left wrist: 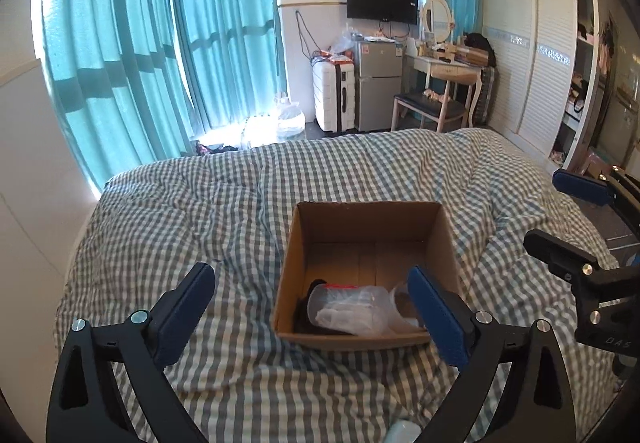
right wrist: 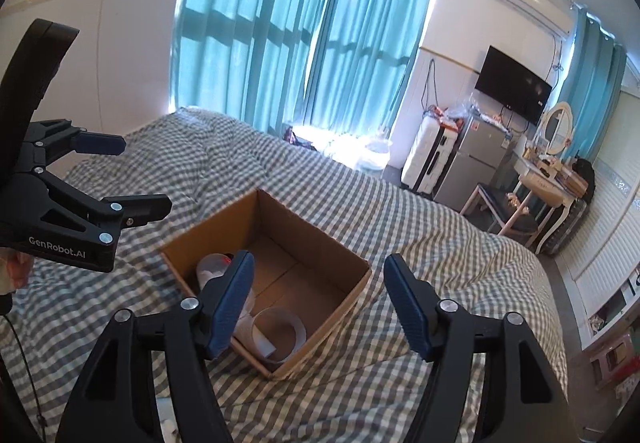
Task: Organize objects
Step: 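Carry the swab jar and tape roll into the box and release both, then grasp the blue tissue pack with the right tool while the left tool grasps the plush toy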
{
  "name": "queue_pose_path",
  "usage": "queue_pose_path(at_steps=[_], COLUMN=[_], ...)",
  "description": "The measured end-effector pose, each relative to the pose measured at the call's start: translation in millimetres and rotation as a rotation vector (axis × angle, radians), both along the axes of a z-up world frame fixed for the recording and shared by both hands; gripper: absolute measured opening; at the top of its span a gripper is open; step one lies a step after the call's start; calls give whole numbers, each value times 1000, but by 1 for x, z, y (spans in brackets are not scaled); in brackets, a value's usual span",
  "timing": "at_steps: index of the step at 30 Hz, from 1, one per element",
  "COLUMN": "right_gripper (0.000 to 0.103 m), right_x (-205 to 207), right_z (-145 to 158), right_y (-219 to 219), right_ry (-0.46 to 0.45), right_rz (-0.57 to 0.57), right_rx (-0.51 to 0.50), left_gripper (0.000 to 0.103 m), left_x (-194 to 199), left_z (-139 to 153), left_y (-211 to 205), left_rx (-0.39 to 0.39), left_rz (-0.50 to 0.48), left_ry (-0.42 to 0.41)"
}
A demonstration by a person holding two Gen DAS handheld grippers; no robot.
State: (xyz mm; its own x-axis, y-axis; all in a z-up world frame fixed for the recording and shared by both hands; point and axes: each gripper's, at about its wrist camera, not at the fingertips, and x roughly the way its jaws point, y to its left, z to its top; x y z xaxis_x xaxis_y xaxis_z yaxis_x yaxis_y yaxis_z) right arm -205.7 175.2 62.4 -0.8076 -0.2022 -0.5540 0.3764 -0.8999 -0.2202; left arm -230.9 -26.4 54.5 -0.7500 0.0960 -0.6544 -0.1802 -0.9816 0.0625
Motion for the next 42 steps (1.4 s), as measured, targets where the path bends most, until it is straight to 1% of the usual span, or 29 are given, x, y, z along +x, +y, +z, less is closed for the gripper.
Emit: queue_pose_path(at_steps=[3,5,7,9,11,13,15,16,19,22,24,25,27,28,30,34,36,38,39,40,41,42], right_gripper=[73,77,78,78,78,78,78,78,78,78,78,78,79,85,86,86,86,86,79,70,62,41], right_x=[31,50,67,81,98,105,113,117,122,124,125,123,122,121,118,122,122,121,121,122,123,125], right_z=[14,16,13,6,-8,-25,-48,-67,-107,-140,-155,-161,-170,-176,-184,-197,-202,-205,-205,-202,-198,-192], right_y=[4,6,4,2,1,2,0,-4,-9,-11,-14,-17,-23,-28,-37,-50,-52,-51,-49,-48,-46,-44], right_ry=[10,0,-16,-25,-44,-71,-115,-157,-241,-320,-364,-387,-407,-422,-442,-455,-452,-460,-463,-460,-452,-438], right_rz=[22,47,71,83,104,121,131,148,171,183,191,200,202,202,207,219,207,196,188,188,189,191], right_rx=[-24,-37,-31,-23,-27,-41,-46,-45,-54,-103,-132,-147,-159,-152,-125,-38,-9,-2,-7,-18,-25,-29], left_gripper=[101,102,102,103,103,103,103,103,103,103,103,103,103,103,103,103,103,103,103,103,103,103], left_x=[32,57,73,90,102,113,123,128,140,147,150,150,150,150,151,150,149,149,149,149,149,150], left_z=[10,11,8,-6,-23,-41,-61,-71,-98,-118,-129,-132,-135,-136,-137,-139,-142,-143,-144,-144,-144,-143], left_y=[-2,-3,-4,-9,-13,-17,-18,-18,-22,-25,-28,-30,-33,-36,-38,-39,-42,-44,-44,-44,-44,-43], left_rx=[9,4,-8,-18,-16,-7,-10,-14,-24,-15,-44,-57,-49,-39,-30,-35,-24,-14,-11,-10,-11,-10], left_rz=[10,18,27,48,72,112,150,164,222,224,231,242,254,255,252,248,251,253,253,256,258,259], left_ry=[15,31,29,5,-34,-46,-58,-62,-68,-93,-102,-102,-104,-106,-104,-100,-109,-118,-122,-123,-123,-122])
